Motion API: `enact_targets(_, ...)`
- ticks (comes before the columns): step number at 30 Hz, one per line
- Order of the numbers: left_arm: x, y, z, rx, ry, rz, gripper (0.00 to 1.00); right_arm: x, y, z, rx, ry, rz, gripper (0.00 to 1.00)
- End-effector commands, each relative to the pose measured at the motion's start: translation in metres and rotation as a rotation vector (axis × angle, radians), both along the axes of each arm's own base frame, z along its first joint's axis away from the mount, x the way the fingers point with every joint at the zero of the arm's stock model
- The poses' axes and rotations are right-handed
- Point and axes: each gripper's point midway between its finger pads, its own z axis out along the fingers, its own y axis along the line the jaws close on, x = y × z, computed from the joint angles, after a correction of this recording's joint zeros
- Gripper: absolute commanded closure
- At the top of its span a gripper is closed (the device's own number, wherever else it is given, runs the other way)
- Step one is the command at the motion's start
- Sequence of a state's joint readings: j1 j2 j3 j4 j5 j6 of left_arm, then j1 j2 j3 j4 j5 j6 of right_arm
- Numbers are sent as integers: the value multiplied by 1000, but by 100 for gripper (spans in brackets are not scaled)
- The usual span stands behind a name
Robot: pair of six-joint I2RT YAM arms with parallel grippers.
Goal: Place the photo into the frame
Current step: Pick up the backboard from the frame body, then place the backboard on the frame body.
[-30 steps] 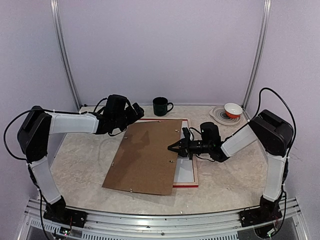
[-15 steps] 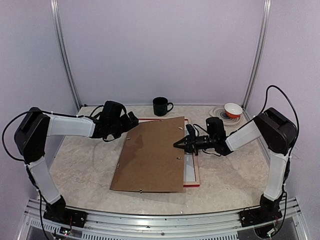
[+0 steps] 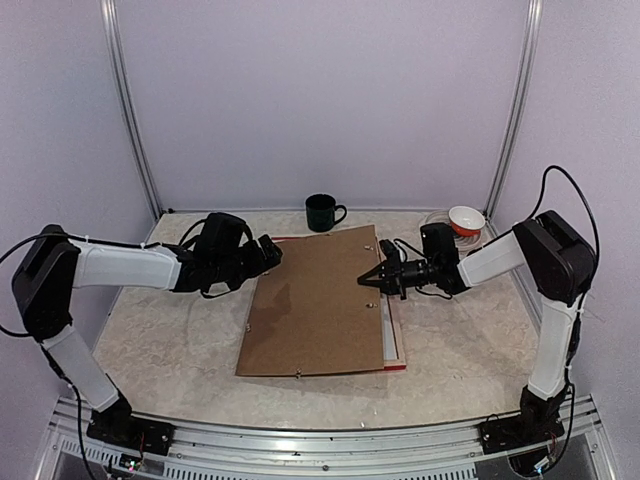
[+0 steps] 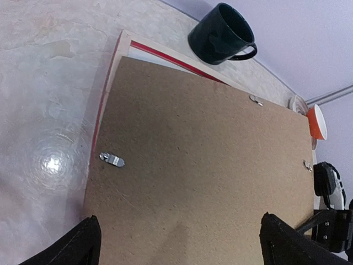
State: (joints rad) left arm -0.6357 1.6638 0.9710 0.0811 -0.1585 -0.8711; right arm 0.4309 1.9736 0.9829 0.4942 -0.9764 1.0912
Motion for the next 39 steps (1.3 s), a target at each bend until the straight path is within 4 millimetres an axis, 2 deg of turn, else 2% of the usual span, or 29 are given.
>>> enact_targets(1, -31, -23, 29, -21, -38, -97, 1, 6, -2, -9, 14, -38, 18, 100)
enact_targets(9, -86, -37, 32, 101, -13, -312, 1, 12, -5, -18, 45, -25, 20, 100)
enact_targets(12, -107, -46, 21, 155, 48, -411, 1, 14, -5, -19, 46, -23, 21, 100)
enact_targets(14, -129, -52, 11, 205, 106, -483, 1, 15, -5, -20, 45, -24, 20, 100)
enact_targets(18, -140, -14, -21, 398, 219, -377, 1, 17, -7, -21, 39, -26, 8, 100)
enact_targets(20, -143, -9, -26, 392, 231, -364, 1, 18, -7, -20, 39, -30, 6, 100)
enact_targets(23, -156, -26, -18, 308, 222, -454, 1, 19, -8, -20, 36, -28, 5, 100)
enact_targets(29, -187, -51, -10, 359, 181, -671, 1, 22, -8, -21, 23, -31, 3, 100)
enact_targets(33, -223, -71, -11, 315, 204, -858, 1, 21, -9, -23, 20, -28, -3, 100)
enact_targets(39, -263, -86, -14, 276, 242, -1036, 1, 21, -10, -26, 19, -20, -7, 100)
